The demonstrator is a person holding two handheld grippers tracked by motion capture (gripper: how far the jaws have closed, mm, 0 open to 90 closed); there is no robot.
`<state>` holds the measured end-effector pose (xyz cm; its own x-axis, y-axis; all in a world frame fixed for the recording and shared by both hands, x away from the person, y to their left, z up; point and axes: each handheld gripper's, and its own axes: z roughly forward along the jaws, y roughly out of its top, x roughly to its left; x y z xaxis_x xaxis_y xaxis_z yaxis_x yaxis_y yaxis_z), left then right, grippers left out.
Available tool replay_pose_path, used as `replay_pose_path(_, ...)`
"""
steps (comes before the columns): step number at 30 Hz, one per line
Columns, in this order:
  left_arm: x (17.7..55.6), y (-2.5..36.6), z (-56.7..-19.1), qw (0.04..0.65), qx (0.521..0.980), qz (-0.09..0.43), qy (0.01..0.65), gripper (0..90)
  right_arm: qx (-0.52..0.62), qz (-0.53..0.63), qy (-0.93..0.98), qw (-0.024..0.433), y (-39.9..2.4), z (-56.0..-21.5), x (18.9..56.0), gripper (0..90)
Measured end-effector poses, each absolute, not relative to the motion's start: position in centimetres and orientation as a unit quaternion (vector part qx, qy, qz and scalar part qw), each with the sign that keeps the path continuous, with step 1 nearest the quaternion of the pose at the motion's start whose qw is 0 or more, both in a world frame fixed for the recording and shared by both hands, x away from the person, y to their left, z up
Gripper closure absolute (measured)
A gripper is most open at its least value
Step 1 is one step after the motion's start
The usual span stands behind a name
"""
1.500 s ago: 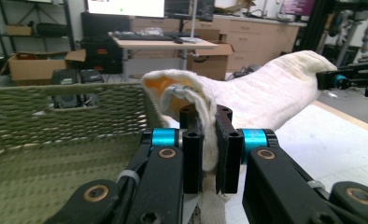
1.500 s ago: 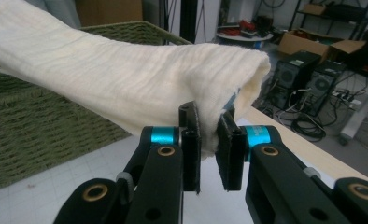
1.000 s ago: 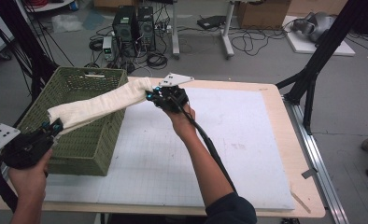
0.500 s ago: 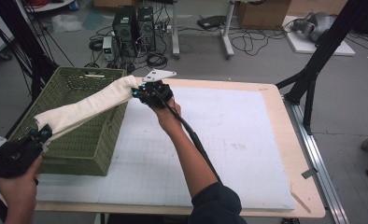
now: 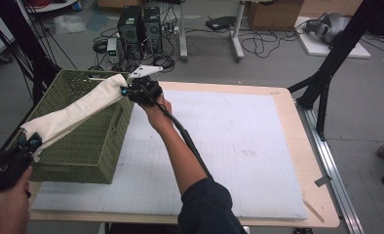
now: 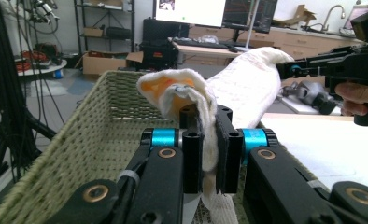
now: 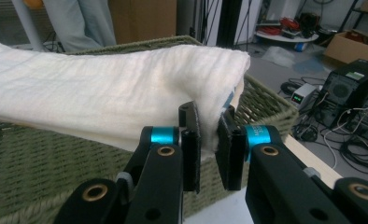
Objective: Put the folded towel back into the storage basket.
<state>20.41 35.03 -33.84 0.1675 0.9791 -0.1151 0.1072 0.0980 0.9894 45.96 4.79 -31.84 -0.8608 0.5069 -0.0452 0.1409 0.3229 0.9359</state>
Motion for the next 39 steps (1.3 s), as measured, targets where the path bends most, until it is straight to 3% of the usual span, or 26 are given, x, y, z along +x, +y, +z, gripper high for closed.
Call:
replay_pose_path(26,21.1,38.0,-34.7,0.529,0.52,0.402,0.538,80.9,0.198,0.525,0.81,0.17,9.3,-32.7,47.1,79.9)
replay_pose_path(27,21.3,38.1,-34.7,0.527,0.519,0.401,0.541,77.0,0.2,0.524,0.81,0.173,9.5,-32.6,47.1,76.0)
replay_pose_path(28,21.4,38.2,-34.6,0.524,0.514,0.401,0.549,65.8,0.203,0.522,0.809,0.18,9.7,-32.7,47.1,67.2)
replay_pose_path(29,21.4,38.2,-34.6,0.524,0.514,0.401,0.549,48.8,0.207,0.518,0.81,0.184,9.8,-32.7,47.1,58.6)
replay_pose_path(30,21.7,38.3,-34.6,0.517,0.5,0.406,0.564,36.4,0.21,0.516,0.809,0.185,9.9,-32.7,47.2,54.5)
replay_pose_path(31,21.7,38.3,-34.6,0.517,0.5,0.406,0.564,30.8,0.21,0.516,0.809,0.185,9.9,-32.7,47.2,54.5)
replay_pose_path(34,21.5,38.0,-34.0,0.511,0.493,0.422,0.563,21.9,0.214,0.521,0.805,0.185,9.6,-32.3,47.1,49.2)
replay_pose_path(39,21.5,37.3,-33.6,0.522,0.498,0.419,0.551,24.3,0.213,0.524,0.804,0.184,8.6,-32.0,46.9,49.1)
